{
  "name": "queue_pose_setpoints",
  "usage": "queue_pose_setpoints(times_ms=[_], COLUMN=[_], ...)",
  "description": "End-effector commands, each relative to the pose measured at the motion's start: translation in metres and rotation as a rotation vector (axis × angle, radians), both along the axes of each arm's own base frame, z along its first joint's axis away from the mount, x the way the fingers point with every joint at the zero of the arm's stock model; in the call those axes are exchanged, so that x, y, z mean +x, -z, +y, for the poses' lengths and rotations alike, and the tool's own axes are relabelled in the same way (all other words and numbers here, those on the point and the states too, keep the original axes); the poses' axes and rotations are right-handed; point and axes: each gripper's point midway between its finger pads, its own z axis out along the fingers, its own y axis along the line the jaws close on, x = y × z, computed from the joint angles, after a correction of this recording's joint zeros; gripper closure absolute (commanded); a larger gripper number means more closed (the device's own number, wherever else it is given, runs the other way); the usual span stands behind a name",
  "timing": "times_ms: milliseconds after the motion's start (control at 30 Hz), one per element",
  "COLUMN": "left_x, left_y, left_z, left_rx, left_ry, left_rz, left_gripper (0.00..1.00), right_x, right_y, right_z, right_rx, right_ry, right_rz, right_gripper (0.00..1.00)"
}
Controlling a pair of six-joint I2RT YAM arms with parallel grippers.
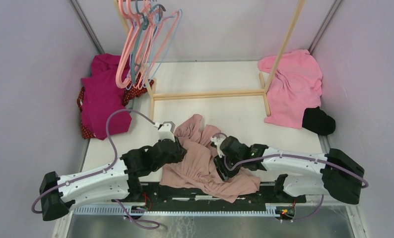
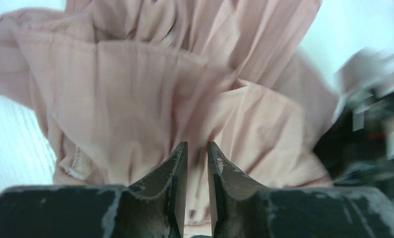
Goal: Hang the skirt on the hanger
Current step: Adjust the skirt at the center of the board.
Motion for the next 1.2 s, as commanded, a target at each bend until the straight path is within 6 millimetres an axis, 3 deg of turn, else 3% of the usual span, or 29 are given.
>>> queue_pose_setpoints(times_ms=[0,133,233,433,600,700,833,1000,1167], left_x=[0.012,0.012,0.008,-0.016,-0.04,-0.054,-0.069,-0.075,-0.081], left_y=[-0.053,-0.071,-0.071,-0.025,0.014,0.032,0.046,0.045,0.05], left_z=[-0.027,-0.042,-0.056,-0.084,-0.09,-0.083,-0.065,-0.045,-0.026], left_rx=[-0.095,-0.131,-0.174,-0.154,-0.07,-0.019,0.031,0.047,0.076], left_ry=[0.002,0.027,0.062,0.125,0.144,0.14,0.118,0.077,0.046], left_rz=[-0.044,-0.046,-0.04,0.031,0.079,0.112,0.136,0.124,0.13], left_gripper=[0.72,0.71,0.72,0.72,0.76,0.78,0.8,0.82,0.83], right_x=[-0.013,-0.033,-0.04,-0.044,-0.047,-0.034,-0.002,0.043,0.068], right_y=[0.01,0.016,0.014,-0.031,-0.062,-0.074,-0.083,-0.075,-0.063], right_z=[0.027,0.044,0.049,0.054,0.044,0.029,0.003,-0.026,-0.029], right_rx=[0.001,0.012,0.033,0.222,0.298,0.266,0.192,0.172,0.134], right_ry=[-0.021,-0.083,-0.097,-0.113,-0.128,-0.069,0.084,0.312,0.368], right_rz=[-0.041,-0.058,-0.081,-0.12,-0.157,-0.219,-0.258,-0.201,-0.162], right_gripper=[0.58,0.58,0.57,0.52,0.5,0.49,0.47,0.46,0.46])
